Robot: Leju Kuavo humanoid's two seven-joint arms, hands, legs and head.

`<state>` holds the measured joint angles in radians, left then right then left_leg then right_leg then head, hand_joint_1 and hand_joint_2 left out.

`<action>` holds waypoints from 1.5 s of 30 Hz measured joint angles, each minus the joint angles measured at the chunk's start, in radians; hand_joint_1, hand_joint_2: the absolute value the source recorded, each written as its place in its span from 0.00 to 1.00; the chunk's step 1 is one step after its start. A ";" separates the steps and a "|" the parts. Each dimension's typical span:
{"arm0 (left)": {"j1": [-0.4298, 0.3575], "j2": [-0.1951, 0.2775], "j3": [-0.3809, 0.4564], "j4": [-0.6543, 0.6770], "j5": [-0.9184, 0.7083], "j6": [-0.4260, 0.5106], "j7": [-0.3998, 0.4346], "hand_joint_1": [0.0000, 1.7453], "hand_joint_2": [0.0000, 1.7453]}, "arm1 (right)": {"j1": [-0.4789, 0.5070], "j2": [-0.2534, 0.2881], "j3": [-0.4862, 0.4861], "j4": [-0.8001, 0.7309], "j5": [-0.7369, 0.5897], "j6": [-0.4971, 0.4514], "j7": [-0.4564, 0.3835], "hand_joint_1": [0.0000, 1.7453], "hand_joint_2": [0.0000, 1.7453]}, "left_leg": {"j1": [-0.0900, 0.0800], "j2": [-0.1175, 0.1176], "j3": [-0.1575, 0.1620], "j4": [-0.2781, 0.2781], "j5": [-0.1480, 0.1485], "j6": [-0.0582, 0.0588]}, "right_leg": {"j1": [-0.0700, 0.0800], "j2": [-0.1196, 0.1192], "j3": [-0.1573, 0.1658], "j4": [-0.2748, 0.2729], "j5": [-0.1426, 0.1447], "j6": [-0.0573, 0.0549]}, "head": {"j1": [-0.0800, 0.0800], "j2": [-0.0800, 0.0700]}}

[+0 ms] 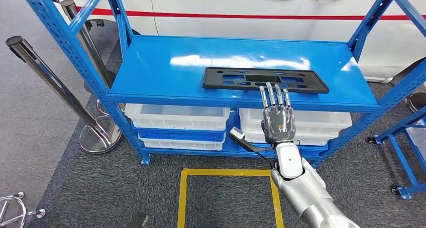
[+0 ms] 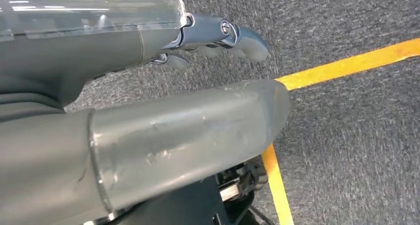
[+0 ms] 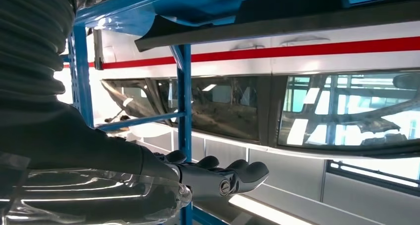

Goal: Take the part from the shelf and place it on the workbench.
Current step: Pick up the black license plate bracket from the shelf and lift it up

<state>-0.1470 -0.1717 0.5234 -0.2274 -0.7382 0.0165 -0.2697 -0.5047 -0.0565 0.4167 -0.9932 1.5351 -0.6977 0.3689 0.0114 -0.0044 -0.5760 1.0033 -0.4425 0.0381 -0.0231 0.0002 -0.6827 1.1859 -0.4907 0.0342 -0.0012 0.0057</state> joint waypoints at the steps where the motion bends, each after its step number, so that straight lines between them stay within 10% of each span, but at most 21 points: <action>1: 0.000 0.000 0.000 0.000 0.000 0.000 0.000 0.00 0.00 | -0.001 0.000 -0.002 0.002 0.000 0.000 0.000 0.00 1.00 | -0.001 0.000 -0.001 0.006 -0.005 -0.005 | 0.000 0.000 0.031 -0.065 0.025 -0.001 | 0.000 0.000; 7: -0.005 0.000 0.000 0.000 -0.003 -0.001 -0.001 0.00 0.00 | -0.005 -0.004 -0.012 0.023 0.000 0.000 0.009 0.00 1.00 | -0.001 -0.001 -0.011 0.032 -0.027 -0.035 | 0.005 0.001 0.070 -0.150 0.043 -0.035 | 0.000 0.000; 11: -0.005 0.000 0.000 0.000 -0.005 -0.003 -0.002 0.00 0.00 | -0.007 -0.006 -0.015 0.039 0.000 0.000 0.015 0.00 1.00 | 0.002 0.000 -0.112 0.251 -0.135 -0.048 | 0.006 0.000 0.073 -0.153 0.042 -0.051 | -0.001 0.000; 13: -0.003 0.000 0.000 0.000 -0.005 -0.004 -0.002 0.00 0.00 | -0.006 -0.007 -0.015 0.049 0.000 0.000 0.018 0.00 1.00 | 0.002 0.000 -0.144 0.305 -0.134 -0.047 | 0.009 0.001 0.075 -0.153 0.040 -0.054 | -0.001 0.000; 17: -0.004 0.000 0.000 0.000 -0.005 -0.006 -0.004 0.00 0.00 | -0.007 -0.008 -0.016 0.060 0.000 0.000 0.020 0.00 1.00 | -0.006 0.000 -0.041 0.074 -0.011 -0.023 | 0.015 0.003 0.083 -0.152 0.033 -0.049 | -0.001 0.000; 23: -0.005 0.000 0.000 0.000 -0.006 -0.006 -0.006 0.00 0.00 | -0.009 -0.011 -0.019 0.069 0.000 -0.001 0.021 0.00 1.00 | -0.004 0.001 -0.004 -0.003 0.002 -0.001 | 0.016 0.000 0.073 -0.126 0.012 -0.021 | 0.000 0.000; 28: -0.006 -0.002 0.000 0.000 -0.007 -0.006 -0.006 0.00 0.00 | -0.002 -0.018 -0.027 0.075 0.000 -0.002 0.019 0.00 1.00 | -0.002 0.001 0.005 -0.009 -0.001 0.007 | 0.009 0.000 -0.062 0.121 -0.077 -0.006 | 0.000 0.000; 33: -0.007 -0.004 -0.001 0.000 -0.014 -0.007 -0.008 0.00 0.00 | -0.002 -0.020 -0.033 0.078 0.000 -0.002 0.017 0.00 1.00 | -0.002 -0.001 0.018 0.010 -0.030 -0.012 | -0.002 -0.001 0.045 -0.125 0.057 -0.002 | 0.000 0.000; 38: -0.010 -0.004 -0.001 0.000 -0.016 -0.007 -0.009 0.00 0.00 | -0.003 -0.021 -0.038 0.079 0.000 -0.002 0.016 0.00 1.00 | -0.002 0.000 0.013 0.037 -0.058 -0.039 | 0.000 0.001 0.064 -0.149 0.044 -0.035 | 0.000 0.000; 42: -0.010 -0.004 -0.001 0.000 -0.017 -0.007 -0.009 0.00 0.00 | -0.003 -0.022 -0.039 0.079 0.000 -0.002 0.014 0.00 1.00 | 0.001 0.001 -0.113 0.270 -0.141 -0.049 | 0.003 0.001 0.084 -0.152 0.030 -0.051 | -0.001 0.000; 45: -0.007 -0.004 -0.001 0.000 -0.018 -0.007 -0.010 0.00 0.00 | -0.002 -0.022 -0.039 0.079 0.000 -0.002 0.009 0.00 1.00 | -0.001 0.001 -0.135 0.251 -0.074 -0.038 | 0.009 0.004 0.106 -0.152 0.014 -0.052 | -0.001 0.000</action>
<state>-0.1538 -0.1755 0.5226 -0.2274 -0.7558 0.0095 -0.2796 -0.5068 -0.0784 0.3775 -0.9140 1.5354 -0.6999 0.3778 0.0101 -0.0037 -0.7112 1.2540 -0.5160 -0.0003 -0.0144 0.0040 -0.5770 1.0339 -0.4771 -0.0177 -0.0020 0.0057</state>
